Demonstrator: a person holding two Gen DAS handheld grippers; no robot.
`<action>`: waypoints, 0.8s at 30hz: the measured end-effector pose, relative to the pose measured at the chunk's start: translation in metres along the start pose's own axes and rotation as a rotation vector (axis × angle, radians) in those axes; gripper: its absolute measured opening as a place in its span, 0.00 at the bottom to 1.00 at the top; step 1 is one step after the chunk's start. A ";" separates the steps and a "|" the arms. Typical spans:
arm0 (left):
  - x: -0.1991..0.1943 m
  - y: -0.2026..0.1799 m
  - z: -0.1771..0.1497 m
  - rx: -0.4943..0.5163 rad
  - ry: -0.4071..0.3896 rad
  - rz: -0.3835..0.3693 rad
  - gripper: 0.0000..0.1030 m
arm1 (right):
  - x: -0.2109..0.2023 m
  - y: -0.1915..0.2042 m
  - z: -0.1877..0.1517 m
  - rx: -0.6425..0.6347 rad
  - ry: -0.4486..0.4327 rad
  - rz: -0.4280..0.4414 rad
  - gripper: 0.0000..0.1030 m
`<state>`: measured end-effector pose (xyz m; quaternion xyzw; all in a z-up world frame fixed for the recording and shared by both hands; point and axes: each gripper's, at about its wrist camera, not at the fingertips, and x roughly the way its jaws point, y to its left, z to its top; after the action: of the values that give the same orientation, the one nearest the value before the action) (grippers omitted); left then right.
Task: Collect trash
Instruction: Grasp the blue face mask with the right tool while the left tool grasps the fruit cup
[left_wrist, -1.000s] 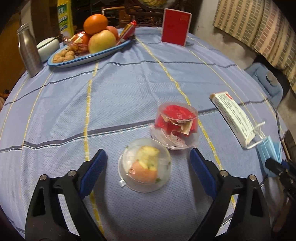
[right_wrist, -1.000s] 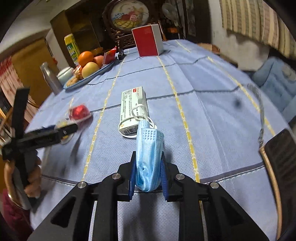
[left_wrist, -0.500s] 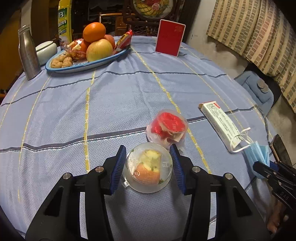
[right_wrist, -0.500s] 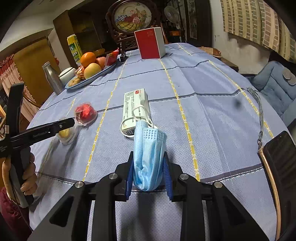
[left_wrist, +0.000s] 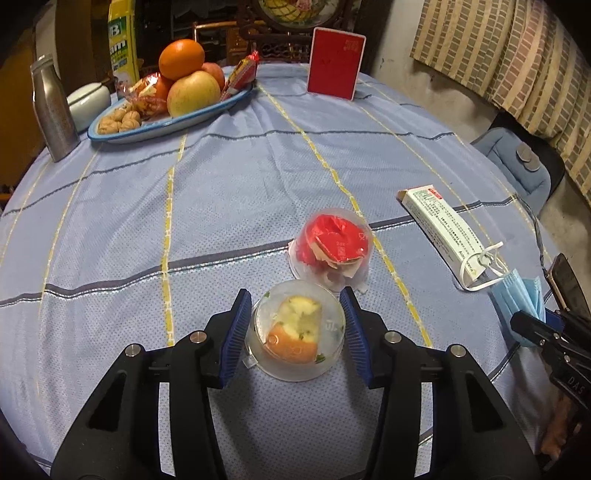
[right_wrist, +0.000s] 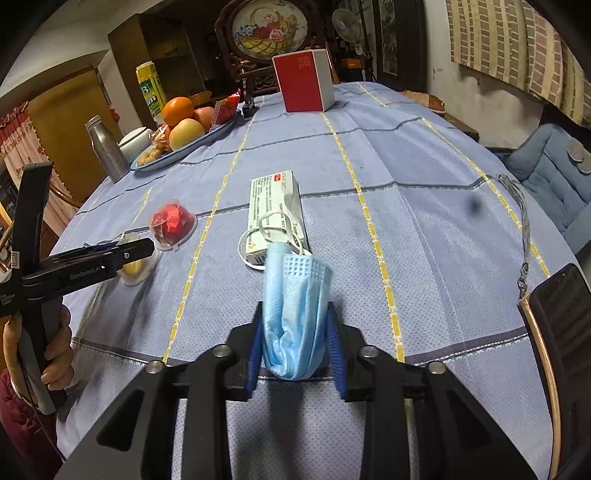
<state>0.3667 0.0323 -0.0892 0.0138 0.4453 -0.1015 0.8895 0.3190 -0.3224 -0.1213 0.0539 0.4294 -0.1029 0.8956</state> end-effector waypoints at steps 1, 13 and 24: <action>-0.005 0.000 0.000 0.000 -0.023 -0.004 0.48 | -0.001 0.001 0.000 -0.006 -0.011 -0.006 0.25; -0.057 -0.002 -0.006 -0.032 -0.192 -0.151 0.48 | -0.027 -0.008 -0.012 0.038 -0.119 0.063 0.22; -0.065 -0.021 -0.028 0.008 -0.192 -0.166 0.48 | -0.116 -0.048 -0.066 0.149 -0.219 0.154 0.22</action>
<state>0.3029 0.0264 -0.0524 -0.0291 0.3575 -0.1772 0.9165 0.1875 -0.3406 -0.0725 0.1417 0.3148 -0.0708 0.9358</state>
